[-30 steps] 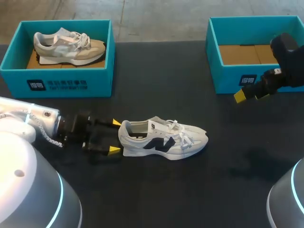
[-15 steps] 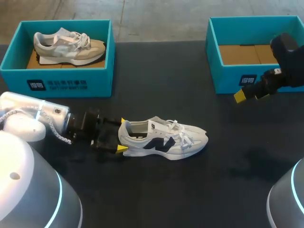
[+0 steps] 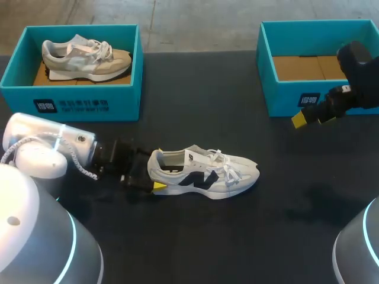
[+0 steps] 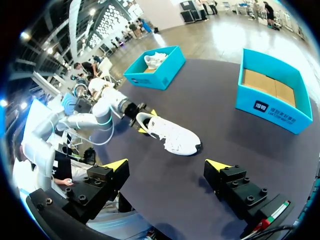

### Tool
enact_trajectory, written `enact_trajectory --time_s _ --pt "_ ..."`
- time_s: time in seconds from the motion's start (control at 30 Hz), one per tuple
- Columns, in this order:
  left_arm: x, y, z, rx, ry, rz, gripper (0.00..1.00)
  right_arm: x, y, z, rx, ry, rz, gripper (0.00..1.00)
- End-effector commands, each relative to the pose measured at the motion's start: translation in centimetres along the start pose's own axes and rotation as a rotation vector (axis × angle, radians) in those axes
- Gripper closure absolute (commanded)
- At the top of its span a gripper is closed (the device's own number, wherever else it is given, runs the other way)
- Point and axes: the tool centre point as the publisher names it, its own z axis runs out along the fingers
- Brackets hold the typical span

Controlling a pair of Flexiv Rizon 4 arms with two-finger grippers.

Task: Take the shoe out of the shoebox, open the shoe tongue, remove and reinsert the insole, then place the shoe into the shoebox

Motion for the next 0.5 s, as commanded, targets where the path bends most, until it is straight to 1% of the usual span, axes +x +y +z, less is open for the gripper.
enact_trajectory --time_s 0.03,0.1,0.13,0.17,0.2,0.23,0.27,0.33,0.37,0.5 --pt "-0.06 0.14 0.47 -0.005 0.002 -0.004 0.00 -0.04 0.23 0.15 0.004 0.000 0.000 0.00" --pt "-0.04 0.22 0.53 -0.006 0.005 -0.009 0.00 -0.04 0.23 0.15 0.004 0.000 0.000 0.00" --pt "-0.04 0.26 0.56 -0.006 0.005 -0.010 0.07 -0.04 0.23 0.15 0.004 0.000 0.000 0.00" --pt "-0.02 0.32 0.60 -0.007 0.006 -0.013 0.38 -0.04 0.23 0.15 0.004 0.000 0.000 0.00" --pt "-0.02 0.34 0.61 -0.007 0.006 -0.014 0.47 -0.04 0.23 0.15 0.004 0.000 0.000 0.00" --pt "0.02 0.39 0.65 -0.008 0.007 -0.015 0.52 -0.04 0.23 0.15 0.004 0.000 0.000 0.00" --pt "0.05 0.44 0.69 -0.008 0.007 -0.015 0.63 -0.04 0.23 0.15 0.004 0.000 0.000 0.00" --pt "0.05 0.48 0.74 -0.009 0.009 -0.017 0.77 -0.04 0.23 0.15 0.004 0.000 0.000 0.00" --pt "0.04 0.50 0.77 -0.009 0.010 -0.018 1.00 -0.04 0.23 0.15 0.004 0.000 0.000 0.00" --pt "0.03 0.50 0.90 -0.012 0.011 -0.019 1.00 -0.04 0.23 0.15 0.004 0.000 0.000 0.00"
